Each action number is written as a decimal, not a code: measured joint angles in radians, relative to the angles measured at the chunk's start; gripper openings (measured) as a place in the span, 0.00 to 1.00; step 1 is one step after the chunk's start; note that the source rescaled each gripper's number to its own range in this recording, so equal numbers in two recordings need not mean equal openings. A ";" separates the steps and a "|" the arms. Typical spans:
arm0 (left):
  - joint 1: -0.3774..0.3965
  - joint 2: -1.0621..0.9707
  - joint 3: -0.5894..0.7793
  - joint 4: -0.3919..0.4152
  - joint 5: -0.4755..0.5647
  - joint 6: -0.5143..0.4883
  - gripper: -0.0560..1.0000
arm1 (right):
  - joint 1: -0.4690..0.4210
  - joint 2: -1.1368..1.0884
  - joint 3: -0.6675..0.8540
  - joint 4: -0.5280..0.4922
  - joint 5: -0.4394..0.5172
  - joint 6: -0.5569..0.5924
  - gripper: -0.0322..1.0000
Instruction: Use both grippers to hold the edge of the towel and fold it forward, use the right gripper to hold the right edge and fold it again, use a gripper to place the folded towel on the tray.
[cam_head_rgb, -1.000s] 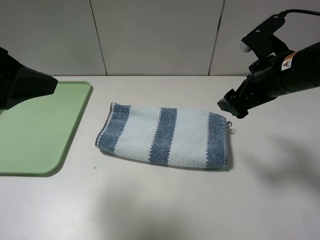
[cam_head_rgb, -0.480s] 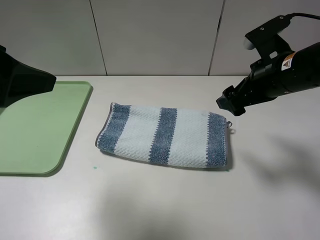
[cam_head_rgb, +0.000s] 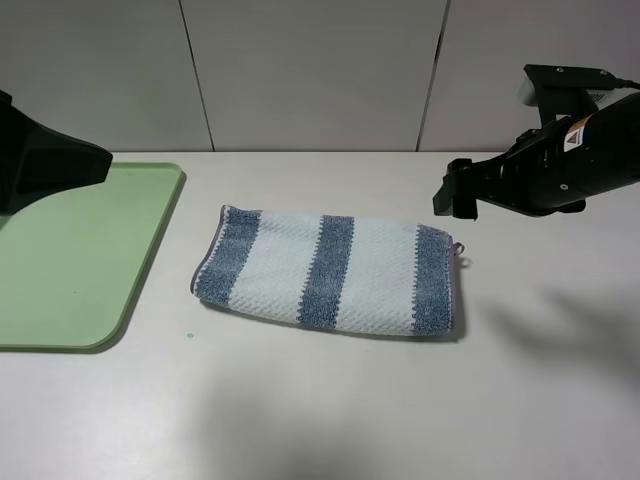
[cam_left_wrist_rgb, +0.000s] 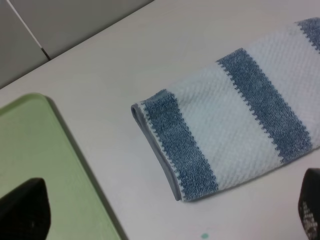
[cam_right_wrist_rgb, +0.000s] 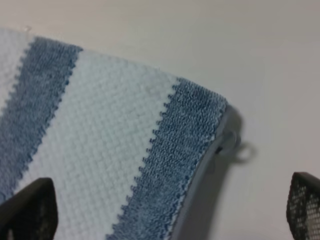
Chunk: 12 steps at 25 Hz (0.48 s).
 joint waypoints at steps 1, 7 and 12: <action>0.000 0.000 0.000 0.000 0.000 0.000 1.00 | -0.003 0.013 -0.002 0.000 -0.001 0.024 1.00; 0.000 0.000 0.000 0.000 -0.001 0.000 1.00 | -0.027 0.142 -0.006 0.036 -0.040 0.051 1.00; 0.000 0.000 0.000 0.000 -0.001 0.000 1.00 | -0.027 0.226 -0.006 0.080 -0.096 0.051 1.00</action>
